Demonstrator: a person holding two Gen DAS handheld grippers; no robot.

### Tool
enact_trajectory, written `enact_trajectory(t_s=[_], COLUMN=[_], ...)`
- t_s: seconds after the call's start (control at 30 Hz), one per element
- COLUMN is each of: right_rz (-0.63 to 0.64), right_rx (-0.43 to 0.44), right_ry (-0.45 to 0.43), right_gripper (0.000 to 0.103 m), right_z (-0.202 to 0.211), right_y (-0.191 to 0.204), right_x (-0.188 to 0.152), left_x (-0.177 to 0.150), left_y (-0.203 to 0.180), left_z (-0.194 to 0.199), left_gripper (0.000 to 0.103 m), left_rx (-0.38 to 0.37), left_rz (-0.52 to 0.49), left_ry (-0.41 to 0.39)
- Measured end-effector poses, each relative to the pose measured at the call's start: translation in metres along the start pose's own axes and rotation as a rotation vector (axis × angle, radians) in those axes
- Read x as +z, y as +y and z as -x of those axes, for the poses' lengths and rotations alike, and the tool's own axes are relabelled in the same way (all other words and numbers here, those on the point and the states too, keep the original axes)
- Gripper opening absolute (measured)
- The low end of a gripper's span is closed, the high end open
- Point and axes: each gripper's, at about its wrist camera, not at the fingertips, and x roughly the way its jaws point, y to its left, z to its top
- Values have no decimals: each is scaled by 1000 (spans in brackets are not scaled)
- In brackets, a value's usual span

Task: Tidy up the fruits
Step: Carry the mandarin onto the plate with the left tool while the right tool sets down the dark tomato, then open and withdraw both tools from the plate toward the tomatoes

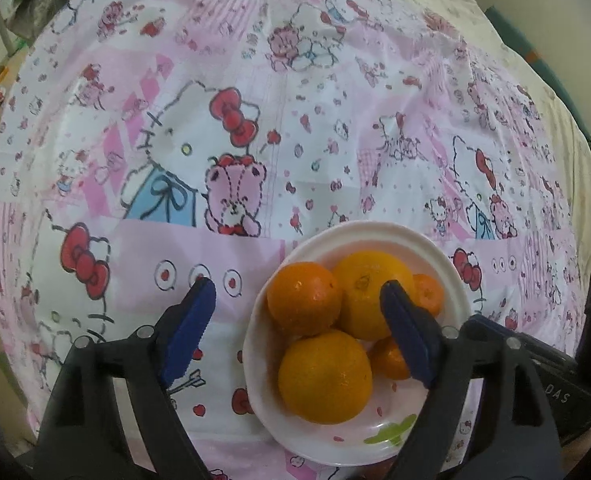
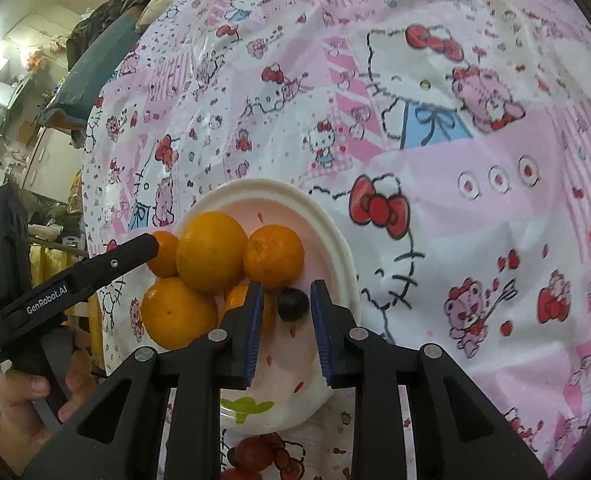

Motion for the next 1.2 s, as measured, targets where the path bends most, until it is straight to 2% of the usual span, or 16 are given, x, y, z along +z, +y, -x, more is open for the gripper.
enact_trajectory(t_s=[0.03,0.1,0.13,0.47,0.77,1.2], right_rz=[-1,-10,-9,16,25,8], right_rx=[-2,7,8,3,19,71], right_ry=[-5,-13,-19,-57,-122,-193], right_gripper=[36,59,61,61,61,61], right_z=[2,4,5,17,44,95], right_y=[0,-1,0,8,19,20], right_x=[0,0,0,1,-7,-45], left_x=[0,-1,-2,-10,-24,-61], left_y=[0,1,1,0,1,-2], left_z=[1,3,4,11,38,86], left_gripper=[82,82,82,82,82,82], left_rx=[-3,-3,1,15,63,100], left_rz=[2,1,-1,-42,-66,-117], left_ry=[-3,-5,-6,-18,-101,-151])
